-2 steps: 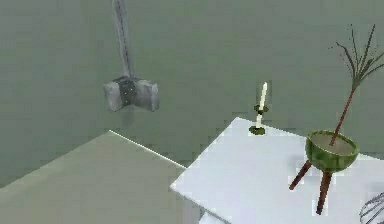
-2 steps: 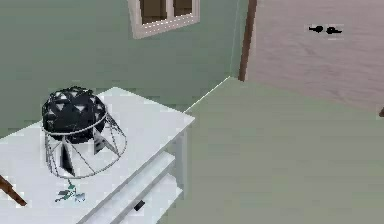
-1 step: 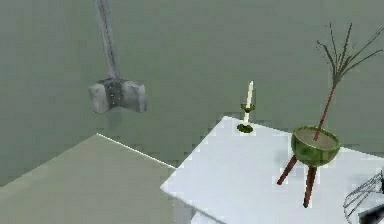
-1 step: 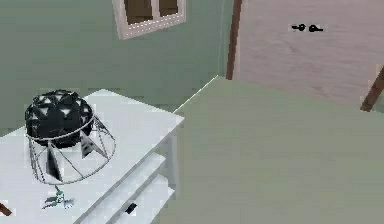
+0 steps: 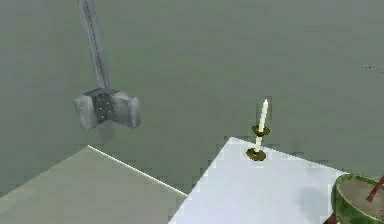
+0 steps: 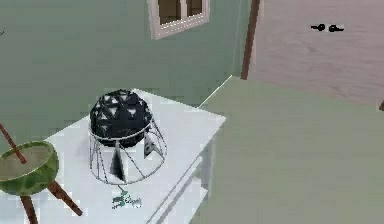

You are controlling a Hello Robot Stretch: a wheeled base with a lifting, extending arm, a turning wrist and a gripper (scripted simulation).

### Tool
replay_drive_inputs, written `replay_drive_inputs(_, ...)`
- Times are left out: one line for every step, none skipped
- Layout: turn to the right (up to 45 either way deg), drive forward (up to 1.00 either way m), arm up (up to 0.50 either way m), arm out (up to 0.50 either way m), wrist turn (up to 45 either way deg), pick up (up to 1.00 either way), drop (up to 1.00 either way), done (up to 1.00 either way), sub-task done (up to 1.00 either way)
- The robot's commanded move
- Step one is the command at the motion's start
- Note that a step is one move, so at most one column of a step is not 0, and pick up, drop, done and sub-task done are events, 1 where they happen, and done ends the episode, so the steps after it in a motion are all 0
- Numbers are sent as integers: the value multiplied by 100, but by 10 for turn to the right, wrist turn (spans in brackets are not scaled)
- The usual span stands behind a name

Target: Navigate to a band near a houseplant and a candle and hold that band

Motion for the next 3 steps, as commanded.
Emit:
replay_drive_inputs(-150,0,0,0,0,0,0,0,0)
replay_drive_inputs(-30,0,0,0,0,0,0,0,0)
replay_drive_inputs(0,0,50,0,0,0,0,0,0)
